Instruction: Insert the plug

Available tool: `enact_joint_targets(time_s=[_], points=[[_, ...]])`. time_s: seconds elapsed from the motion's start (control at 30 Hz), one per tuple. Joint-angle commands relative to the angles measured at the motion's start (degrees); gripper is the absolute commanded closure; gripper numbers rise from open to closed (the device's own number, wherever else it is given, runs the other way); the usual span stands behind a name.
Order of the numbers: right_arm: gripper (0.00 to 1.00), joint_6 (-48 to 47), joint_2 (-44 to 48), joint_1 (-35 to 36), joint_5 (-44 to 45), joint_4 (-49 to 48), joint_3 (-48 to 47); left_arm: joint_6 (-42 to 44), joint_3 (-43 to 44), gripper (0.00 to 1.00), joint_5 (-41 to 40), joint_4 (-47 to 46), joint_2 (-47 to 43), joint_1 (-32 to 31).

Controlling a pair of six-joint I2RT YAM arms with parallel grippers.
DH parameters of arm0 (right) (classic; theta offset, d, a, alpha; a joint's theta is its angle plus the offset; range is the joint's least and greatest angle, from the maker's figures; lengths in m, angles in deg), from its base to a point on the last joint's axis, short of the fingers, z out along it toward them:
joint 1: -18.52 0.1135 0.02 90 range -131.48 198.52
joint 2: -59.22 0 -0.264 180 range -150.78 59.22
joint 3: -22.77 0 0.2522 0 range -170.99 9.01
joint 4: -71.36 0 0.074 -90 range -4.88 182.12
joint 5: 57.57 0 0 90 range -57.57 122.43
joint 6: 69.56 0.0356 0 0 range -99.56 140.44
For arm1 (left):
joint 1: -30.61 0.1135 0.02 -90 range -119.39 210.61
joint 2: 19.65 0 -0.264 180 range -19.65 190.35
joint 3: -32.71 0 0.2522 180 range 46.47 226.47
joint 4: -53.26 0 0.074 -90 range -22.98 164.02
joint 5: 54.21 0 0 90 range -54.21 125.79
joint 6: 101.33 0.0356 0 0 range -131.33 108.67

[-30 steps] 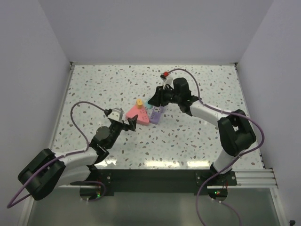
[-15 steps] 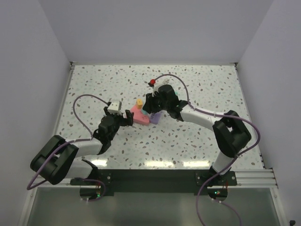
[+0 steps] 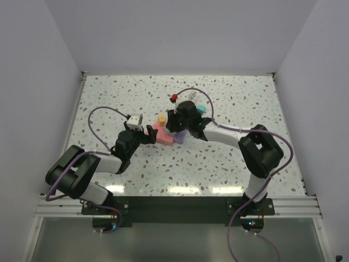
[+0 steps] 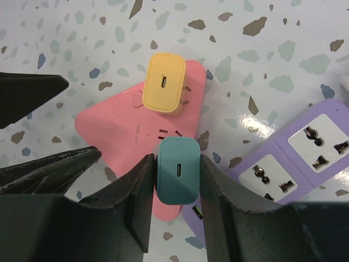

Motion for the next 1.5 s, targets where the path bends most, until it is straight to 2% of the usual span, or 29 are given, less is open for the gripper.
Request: enact_joint_targets(time_s=[0.0, 0.43, 0.87, 1.47], points=[[1.00, 1.29, -0.45, 0.40, 2.38, -3.06, -2.80, -1.38, 2.01, 0.14, 3.03, -5.47, 1.38, 0.84], [1.00, 1.38, -3.00, 1.28, 4.66, -3.33, -5.26, -2.78, 3.51, 0.19, 4.88, -7.14, 6.74, 2.51], [1.00, 0.95, -4.32, 2.69, 7.30, -4.12, -5.96, -3.22, 2.89, 0.30, 5.67, -8.19, 7.88, 2.59], [1.00, -1.08, -3.26, 3.83, 10.81, -6.24, -4.20, -3.22, 3.33, 0.33, 5.67, -8.55, 9.82, 2.68]])
